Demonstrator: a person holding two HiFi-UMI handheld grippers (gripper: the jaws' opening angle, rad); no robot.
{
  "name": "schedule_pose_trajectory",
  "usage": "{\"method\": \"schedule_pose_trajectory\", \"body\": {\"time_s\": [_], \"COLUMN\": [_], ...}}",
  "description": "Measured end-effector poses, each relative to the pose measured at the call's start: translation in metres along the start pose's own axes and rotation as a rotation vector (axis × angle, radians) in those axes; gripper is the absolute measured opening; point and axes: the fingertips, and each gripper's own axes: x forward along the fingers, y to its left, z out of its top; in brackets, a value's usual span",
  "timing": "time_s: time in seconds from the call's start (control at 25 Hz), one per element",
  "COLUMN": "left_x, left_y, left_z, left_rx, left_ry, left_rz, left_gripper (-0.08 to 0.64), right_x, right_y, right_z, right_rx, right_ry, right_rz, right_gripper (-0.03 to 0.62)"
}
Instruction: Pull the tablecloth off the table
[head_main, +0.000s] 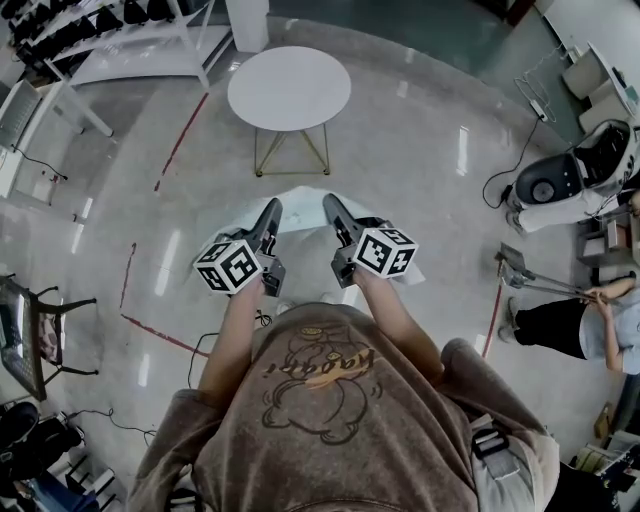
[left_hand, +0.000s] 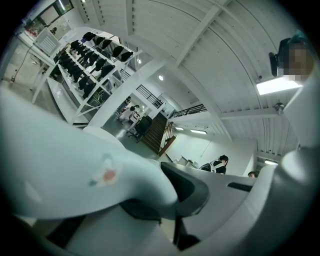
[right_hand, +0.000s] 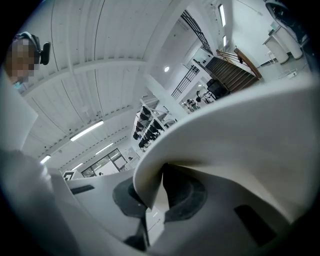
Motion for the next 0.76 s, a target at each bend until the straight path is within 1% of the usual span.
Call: {"method": "schedule_pose_trajectory", "body": {"time_s": [0.16,0.76], "left_x": [-0.0003,0.0013], "left_y": [0.0013,-0.0037], "left_z": [0.0014,0.0027], "left_rx": [-0.01,-0.028], "left_ry": [-0.008,-0.006], "left_rz": [0.006,0.002], "left_gripper": [0.021,0.021], "right_x": [0.0018,-0.001], "right_y": [0.0019,0.0035], "right_z": [0.0019,0.01], "right_rx": [0.016,0.017], "right_ry": [0.0,0.008], "right_rz": [0.013,0.016], "right_gripper": [0.022,0.025]}}
